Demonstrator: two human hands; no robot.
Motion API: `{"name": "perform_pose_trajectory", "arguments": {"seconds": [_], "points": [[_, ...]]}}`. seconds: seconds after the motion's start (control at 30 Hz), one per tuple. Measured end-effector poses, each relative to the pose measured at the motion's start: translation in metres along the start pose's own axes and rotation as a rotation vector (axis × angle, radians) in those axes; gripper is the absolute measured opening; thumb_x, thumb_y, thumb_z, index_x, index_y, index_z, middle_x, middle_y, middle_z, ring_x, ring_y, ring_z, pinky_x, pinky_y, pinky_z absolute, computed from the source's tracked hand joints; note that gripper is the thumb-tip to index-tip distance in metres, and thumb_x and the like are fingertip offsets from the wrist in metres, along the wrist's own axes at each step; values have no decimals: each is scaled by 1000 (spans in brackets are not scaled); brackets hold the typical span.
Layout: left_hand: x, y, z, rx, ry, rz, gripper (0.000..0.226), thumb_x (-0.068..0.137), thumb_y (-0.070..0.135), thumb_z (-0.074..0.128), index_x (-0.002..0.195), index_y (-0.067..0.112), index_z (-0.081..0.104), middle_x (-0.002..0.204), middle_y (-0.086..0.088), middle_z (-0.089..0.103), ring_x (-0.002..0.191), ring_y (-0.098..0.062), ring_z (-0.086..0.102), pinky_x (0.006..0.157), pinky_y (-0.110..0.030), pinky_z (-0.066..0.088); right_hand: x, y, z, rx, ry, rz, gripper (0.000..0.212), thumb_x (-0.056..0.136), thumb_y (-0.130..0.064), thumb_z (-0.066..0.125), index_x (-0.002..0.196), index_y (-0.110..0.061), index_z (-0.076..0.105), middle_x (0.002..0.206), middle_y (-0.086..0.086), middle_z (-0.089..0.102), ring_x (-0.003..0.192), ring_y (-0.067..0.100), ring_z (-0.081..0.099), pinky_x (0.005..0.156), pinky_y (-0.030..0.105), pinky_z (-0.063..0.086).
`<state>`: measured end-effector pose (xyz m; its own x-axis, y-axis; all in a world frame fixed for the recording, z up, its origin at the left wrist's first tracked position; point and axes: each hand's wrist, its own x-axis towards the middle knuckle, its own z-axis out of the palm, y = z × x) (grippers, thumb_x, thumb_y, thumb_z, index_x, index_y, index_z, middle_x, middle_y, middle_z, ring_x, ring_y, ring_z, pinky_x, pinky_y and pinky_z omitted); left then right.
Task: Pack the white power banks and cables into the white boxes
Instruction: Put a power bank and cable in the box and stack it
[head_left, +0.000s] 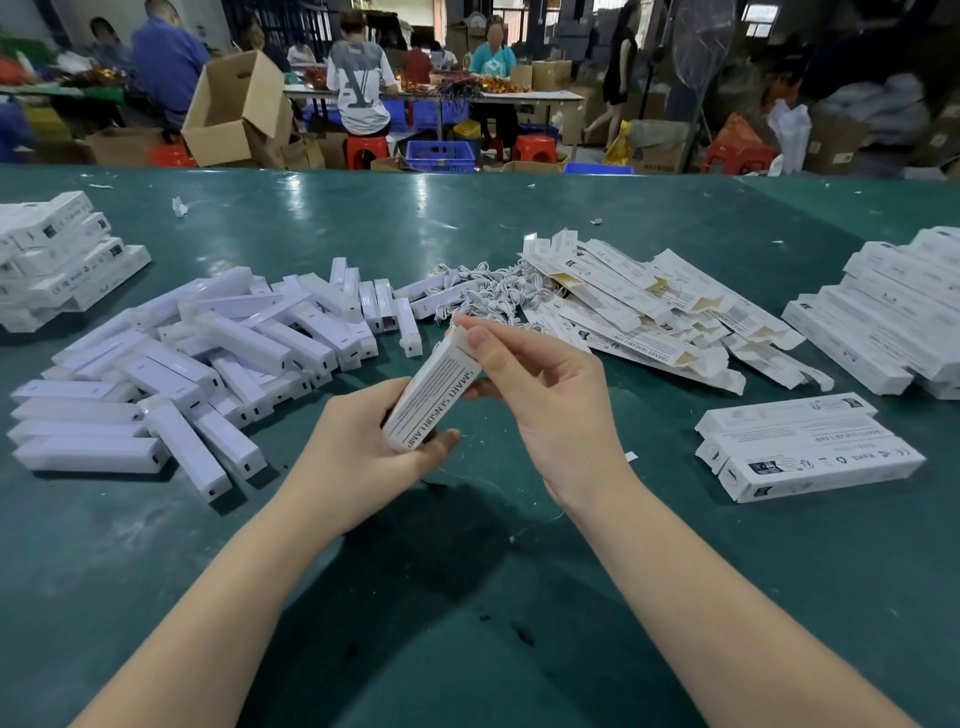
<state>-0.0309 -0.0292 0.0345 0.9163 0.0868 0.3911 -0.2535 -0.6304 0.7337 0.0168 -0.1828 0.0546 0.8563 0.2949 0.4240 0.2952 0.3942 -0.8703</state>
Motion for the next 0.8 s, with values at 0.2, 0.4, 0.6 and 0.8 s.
{"name": "perform_pose_trajectory", "arguments": {"seconds": [0.2, 0.4, 0.6, 0.8], "points": [[0, -1, 1, -21, -9, -21, 31, 78, 24, 78, 69, 44, 57, 61, 12, 60, 52, -6, 51, 55, -23, 46, 0, 1, -1, -5, -3, 4, 17, 94, -10, 62, 96, -19, 77, 87, -5, 76, 81, 6, 69, 70, 21, 57], [1, -1, 1, -19, -13, -24, 33, 79, 24, 78, 67, 47, 57, 61, 13, 61, 52, -3, 51, 54, -21, 45, -1, 2, -1, -3, -11, 8, 15, 90, -20, 64, 96, -21, 78, 88, -5, 76, 83, 7, 68, 72, 23, 57], [1, -1, 1, -20, -10, -26, 32, 79, 24, 78, 67, 43, 55, 61, 13, 60, 51, -3, 50, 55, -22, 46, 0, 3, -2, -47, -8, -27, 16, 94, -12, 63, 99, -20, 76, 86, -6, 76, 80, 6, 69, 70, 20, 56], [1, -3, 2, -13, -13, -1, 35, 79, 21, 78, 67, 45, 55, 59, 20, 59, 51, -1, 51, 52, -10, 39, -1, 3, -4, -117, 7, -76, 15, 93, -9, 64, 101, -15, 76, 89, -4, 76, 81, 7, 70, 71, 20, 56]]}}
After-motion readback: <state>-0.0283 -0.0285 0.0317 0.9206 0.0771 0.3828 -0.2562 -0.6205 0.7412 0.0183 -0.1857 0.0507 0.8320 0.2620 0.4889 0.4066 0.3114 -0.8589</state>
